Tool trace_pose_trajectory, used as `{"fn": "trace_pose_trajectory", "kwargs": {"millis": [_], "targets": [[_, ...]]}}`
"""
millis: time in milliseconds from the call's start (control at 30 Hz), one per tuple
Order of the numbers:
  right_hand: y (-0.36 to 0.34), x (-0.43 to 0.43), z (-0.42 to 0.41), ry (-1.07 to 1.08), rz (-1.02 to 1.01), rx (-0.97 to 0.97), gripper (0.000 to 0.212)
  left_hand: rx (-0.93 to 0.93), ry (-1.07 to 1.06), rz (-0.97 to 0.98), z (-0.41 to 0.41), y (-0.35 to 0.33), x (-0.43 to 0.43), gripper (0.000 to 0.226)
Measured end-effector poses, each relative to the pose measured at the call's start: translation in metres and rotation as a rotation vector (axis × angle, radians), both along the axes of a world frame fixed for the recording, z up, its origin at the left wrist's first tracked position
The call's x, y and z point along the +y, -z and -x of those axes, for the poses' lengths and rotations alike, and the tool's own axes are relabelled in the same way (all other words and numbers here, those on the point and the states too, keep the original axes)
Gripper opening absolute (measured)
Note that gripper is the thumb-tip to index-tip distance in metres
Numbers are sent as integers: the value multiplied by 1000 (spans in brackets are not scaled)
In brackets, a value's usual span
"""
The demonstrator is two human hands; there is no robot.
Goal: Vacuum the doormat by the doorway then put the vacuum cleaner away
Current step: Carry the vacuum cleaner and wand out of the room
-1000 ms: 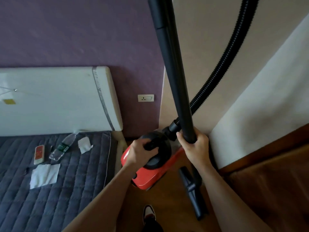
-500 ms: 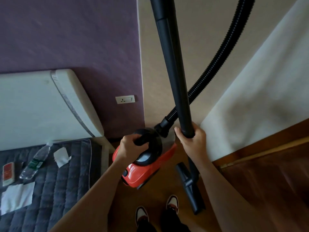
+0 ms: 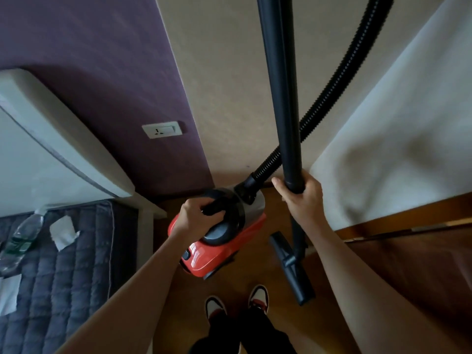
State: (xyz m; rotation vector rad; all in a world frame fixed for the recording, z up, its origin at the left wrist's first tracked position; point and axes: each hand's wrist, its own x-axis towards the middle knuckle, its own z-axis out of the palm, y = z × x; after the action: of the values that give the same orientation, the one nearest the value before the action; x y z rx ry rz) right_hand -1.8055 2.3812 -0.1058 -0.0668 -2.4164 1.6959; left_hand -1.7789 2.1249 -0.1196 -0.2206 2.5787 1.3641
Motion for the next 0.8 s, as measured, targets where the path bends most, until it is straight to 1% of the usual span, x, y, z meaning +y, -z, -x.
{"fn": "trace_pose_trajectory", "kwargs": {"millis": [100, 200, 267, 333, 400, 467, 600, 633, 700, 800], "targets": [[51, 10, 18, 15, -4, -22, 24, -9, 38, 9, 12, 52, 4, 32], [105, 15, 34, 26, -9, -14, 20, 2, 53, -3, 22, 106, 7, 32], [143, 17, 42, 24, -5, -4, 16, -10, 61, -11, 29, 147, 9, 27], [181, 20, 52, 36, 11, 12, 18, -27, 84, -19, 37, 189, 13, 16], [217, 23, 63, 54, 20, 22, 20, -35, 103, -27, 46, 228, 18, 12], [251, 25, 74, 68, 32, 40, 21, -25, 116, -32, 56, 264, 24, 13], [312, 35, 97, 111, 42, 53, 18, -32, 143, -58, 77, 331, 37, 26], [326, 38, 103, 127, 46, 60, 20, -42, 143, -72, 81, 346, 40, 27], [351, 43, 114, 154, 50, 96, 17, -43, 152, -82, 90, 374, 44, 27], [382, 53, 127, 164, 72, 151, 15, -35, 190, -79, 102, 410, 52, 21]]}}
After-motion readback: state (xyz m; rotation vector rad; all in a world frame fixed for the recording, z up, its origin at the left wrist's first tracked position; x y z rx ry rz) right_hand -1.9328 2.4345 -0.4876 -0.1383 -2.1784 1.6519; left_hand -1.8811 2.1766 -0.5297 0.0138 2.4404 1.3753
